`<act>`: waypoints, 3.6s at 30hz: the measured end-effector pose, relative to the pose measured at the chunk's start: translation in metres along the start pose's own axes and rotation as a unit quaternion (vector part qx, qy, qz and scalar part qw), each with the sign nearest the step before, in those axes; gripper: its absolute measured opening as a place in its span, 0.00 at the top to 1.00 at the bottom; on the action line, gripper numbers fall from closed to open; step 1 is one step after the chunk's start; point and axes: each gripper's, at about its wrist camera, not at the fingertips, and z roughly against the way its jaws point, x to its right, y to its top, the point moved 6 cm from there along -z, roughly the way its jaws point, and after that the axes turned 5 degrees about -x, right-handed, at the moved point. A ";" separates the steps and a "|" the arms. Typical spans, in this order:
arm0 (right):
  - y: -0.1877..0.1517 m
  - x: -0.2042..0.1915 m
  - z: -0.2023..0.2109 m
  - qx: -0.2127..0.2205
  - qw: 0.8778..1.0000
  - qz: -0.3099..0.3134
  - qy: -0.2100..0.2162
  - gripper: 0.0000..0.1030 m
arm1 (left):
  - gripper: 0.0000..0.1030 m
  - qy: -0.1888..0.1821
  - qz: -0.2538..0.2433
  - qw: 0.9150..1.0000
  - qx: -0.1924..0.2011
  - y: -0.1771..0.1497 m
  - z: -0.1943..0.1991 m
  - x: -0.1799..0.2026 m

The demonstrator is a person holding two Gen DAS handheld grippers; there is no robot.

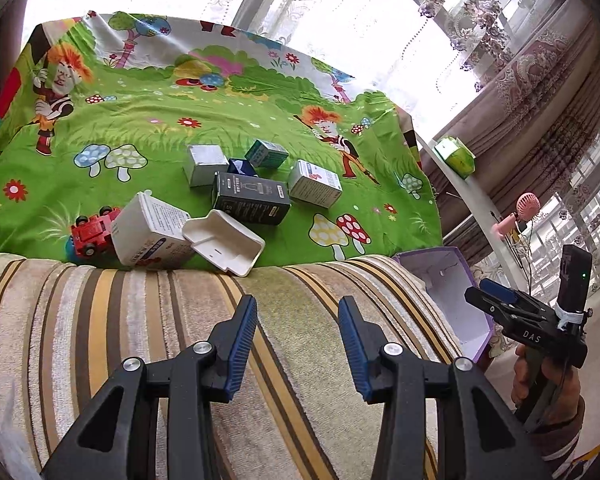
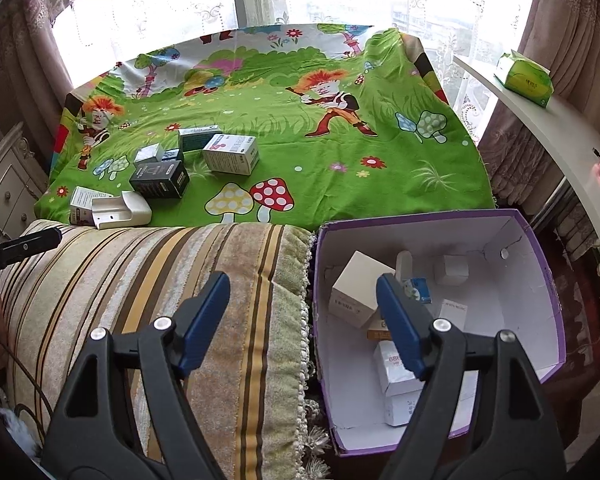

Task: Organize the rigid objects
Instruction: 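Move both tools back over the pile on the bed, then grasp white plastic holder with right tool while left tool grasps white box, then carry holder and white box into the storage box, open both tools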

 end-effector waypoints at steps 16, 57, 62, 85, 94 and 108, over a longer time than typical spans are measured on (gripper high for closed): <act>0.017 -0.095 -0.034 -0.041 0.993 0.077 0.085 0.17 | 0.38 0.094 -0.038 0.995 -0.004 0.015 0.014 -0.055; 0.080 -0.205 -0.171 -0.195 0.952 0.116 0.208 0.14 | 0.35 0.168 -0.240 0.950 -0.107 0.051 -0.051 -0.071; 0.079 -0.208 -0.182 -0.212 0.945 0.106 0.227 0.22 | 0.40 0.161 -0.247 0.949 -0.110 0.050 -0.052 -0.069; 0.080 -0.190 -0.160 -0.186 0.948 0.075 0.249 0.76 | 0.57 0.135 -0.224 0.961 -0.088 0.044 -0.036 -0.058; 0.077 -0.195 -0.171 -0.215 0.942 0.073 0.249 0.49 | 0.58 0.150 -0.213 0.962 -0.085 0.040 -0.027 -0.060; 0.076 -0.205 -0.177 -0.225 0.940 0.075 0.247 0.35 | 0.58 0.175 -0.143 0.974 -0.024 0.033 0.024 -0.073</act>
